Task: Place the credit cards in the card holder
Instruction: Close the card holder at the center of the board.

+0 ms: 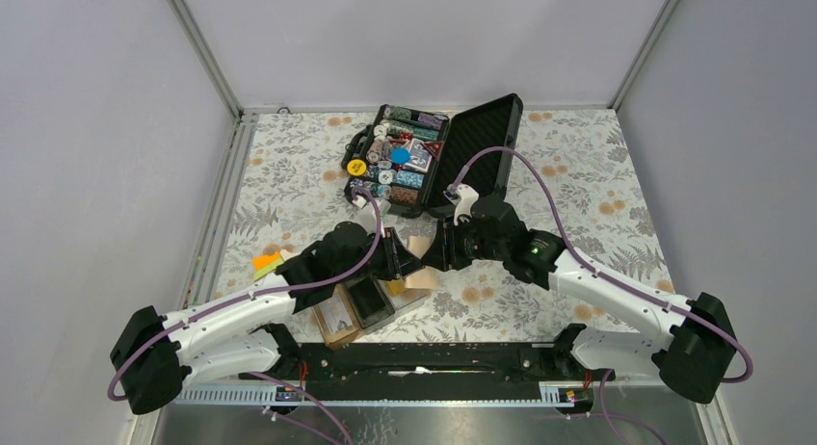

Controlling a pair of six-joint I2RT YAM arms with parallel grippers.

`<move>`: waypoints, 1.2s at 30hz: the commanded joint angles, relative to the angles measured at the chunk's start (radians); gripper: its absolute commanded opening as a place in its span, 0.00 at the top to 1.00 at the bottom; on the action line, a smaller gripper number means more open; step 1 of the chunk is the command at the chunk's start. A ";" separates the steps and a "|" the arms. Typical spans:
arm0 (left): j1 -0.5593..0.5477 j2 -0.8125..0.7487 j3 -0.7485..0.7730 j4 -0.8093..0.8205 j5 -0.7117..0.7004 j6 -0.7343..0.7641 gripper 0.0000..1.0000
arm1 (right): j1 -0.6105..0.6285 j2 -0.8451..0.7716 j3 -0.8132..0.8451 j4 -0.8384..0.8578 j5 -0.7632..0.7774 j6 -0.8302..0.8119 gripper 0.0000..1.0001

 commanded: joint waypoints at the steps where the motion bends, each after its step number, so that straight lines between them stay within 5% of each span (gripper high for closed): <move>1: -0.007 -0.004 0.028 0.111 0.027 -0.025 1.00 | 0.015 -0.036 -0.002 0.057 0.001 0.019 0.61; 19: -0.008 -0.016 0.022 0.099 0.009 -0.040 1.00 | 0.015 -0.002 0.011 -0.006 0.061 0.021 0.67; 29: -0.008 -0.025 0.019 0.092 -0.006 -0.039 1.00 | 0.015 -0.007 0.002 -0.015 0.075 0.028 1.00; 36: -0.007 -0.028 0.016 0.082 -0.024 -0.047 1.00 | 0.014 -0.014 -0.010 -0.022 0.057 0.019 1.00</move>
